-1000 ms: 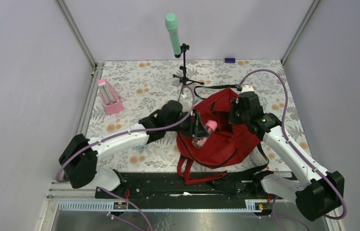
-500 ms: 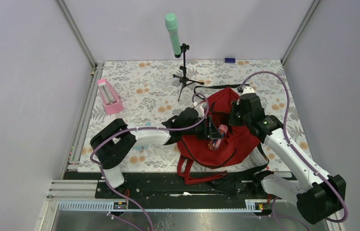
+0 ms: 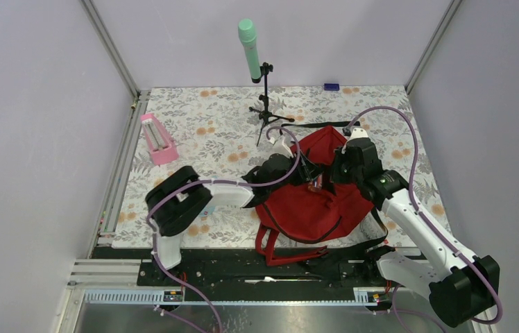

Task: Pack the student bag
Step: Place the stationery in the student bag.

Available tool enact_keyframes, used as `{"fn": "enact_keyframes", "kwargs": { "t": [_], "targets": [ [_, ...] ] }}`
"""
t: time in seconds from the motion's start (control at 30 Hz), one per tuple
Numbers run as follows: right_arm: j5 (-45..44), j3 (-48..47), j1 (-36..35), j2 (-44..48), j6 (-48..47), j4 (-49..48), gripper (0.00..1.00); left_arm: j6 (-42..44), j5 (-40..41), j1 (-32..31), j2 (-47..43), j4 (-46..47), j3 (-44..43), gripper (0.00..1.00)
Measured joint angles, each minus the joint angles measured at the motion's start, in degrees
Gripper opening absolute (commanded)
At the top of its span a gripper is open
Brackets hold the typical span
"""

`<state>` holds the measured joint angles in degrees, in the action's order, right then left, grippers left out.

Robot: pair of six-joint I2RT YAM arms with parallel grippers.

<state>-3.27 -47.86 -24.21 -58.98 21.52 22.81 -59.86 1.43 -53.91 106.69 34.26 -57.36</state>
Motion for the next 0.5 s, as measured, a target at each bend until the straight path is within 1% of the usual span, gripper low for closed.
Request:
{"fn": "enact_keyframes", "kwargs": {
  "t": [0.13, 0.2, 0.23, 0.27, 0.3, 0.33, 0.5],
  "targets": [
    [-0.07, 0.59, 0.0, -0.07, -0.24, -0.61, 0.0, -0.13, 1.64, -0.26, 4.85, 1.84, -2.58, 0.54],
    [-0.11, 0.81, 0.0, -0.13, -0.5, -0.87, 0.0, 0.5, 1.88, -0.42, 5.55, 1.99, -3.06, 0.64],
    [-0.11, 0.87, 0.0, -0.13, -0.63, -0.87, 0.0, 0.83, 1.97, -0.5, 5.55, 2.21, -3.04, 0.68],
    [-0.13, 0.9, 0.0, -0.15, -0.74, -0.87, 0.0, 1.36, 2.03, -0.63, 5.49, 2.58, -3.04, 0.74],
    [-0.13, 0.9, 0.0, -0.15, -0.79, -0.92, 0.0, 1.79, 2.05, -0.74, 5.27, 2.91, -2.93, 0.92],
    [-0.22, 0.9, 0.0, -0.15, -0.9, -0.96, 0.0, 2.36, 2.01, -0.81, 4.76, 2.97, -2.54, 0.98],
    [-0.35, 0.9, 0.02, -0.13, -1.14, -1.33, 0.0, 5.33, 1.88, -0.72, -0.59, 1.31, 1.9, 0.99]
  ]
}}
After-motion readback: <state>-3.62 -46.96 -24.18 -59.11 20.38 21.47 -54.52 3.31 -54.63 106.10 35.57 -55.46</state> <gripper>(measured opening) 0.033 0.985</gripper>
